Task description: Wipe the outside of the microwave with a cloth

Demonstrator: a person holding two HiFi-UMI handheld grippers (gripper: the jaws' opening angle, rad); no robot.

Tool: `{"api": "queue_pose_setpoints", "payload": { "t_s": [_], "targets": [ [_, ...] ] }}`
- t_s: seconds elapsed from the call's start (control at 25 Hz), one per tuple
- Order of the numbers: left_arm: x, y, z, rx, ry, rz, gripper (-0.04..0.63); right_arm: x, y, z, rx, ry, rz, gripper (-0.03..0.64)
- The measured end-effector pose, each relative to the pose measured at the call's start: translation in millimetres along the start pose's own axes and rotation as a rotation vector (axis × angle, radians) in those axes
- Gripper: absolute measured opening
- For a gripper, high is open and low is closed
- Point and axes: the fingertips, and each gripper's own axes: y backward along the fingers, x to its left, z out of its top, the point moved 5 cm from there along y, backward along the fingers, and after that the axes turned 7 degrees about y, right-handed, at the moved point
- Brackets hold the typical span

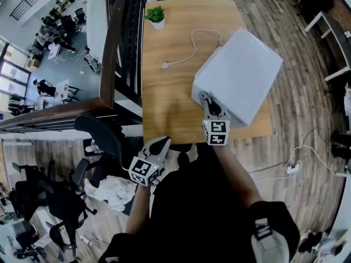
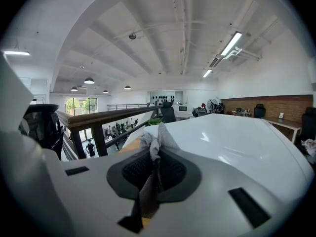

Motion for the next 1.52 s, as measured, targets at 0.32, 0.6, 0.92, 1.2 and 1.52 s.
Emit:
{"api": "queue_pose_setpoints", "payload": {
  "t_s": [0.32, 0.6, 0.92, 1.2, 1.52],
  "targets": [
    [4, 6, -1, -0.011, 0.003, 0.026, 0.0, 9, -19, 9, -0.014, 0.002, 0.028, 0.026],
    [7, 12, -2, -0.016, 0.011, 0.041, 0.0, 17, -29, 13, -0.014, -0.006, 0.049, 0.026],
    [10, 17, -4, -0.01, 0.023, 0.055, 0.0, 26, -41, 9, -0.013, 0.0, 0.064, 0.026],
    [8, 19, -5, -0.014, 0.021, 0.059, 0.0, 30, -53, -16, 0.049, -0.032, 0.079, 0.028],
    [5, 24, -13, 0.015, 0.029, 0.067, 0.0, 40, -72, -38, 0.094, -0.063, 0.073, 0.026]
  ]
}}
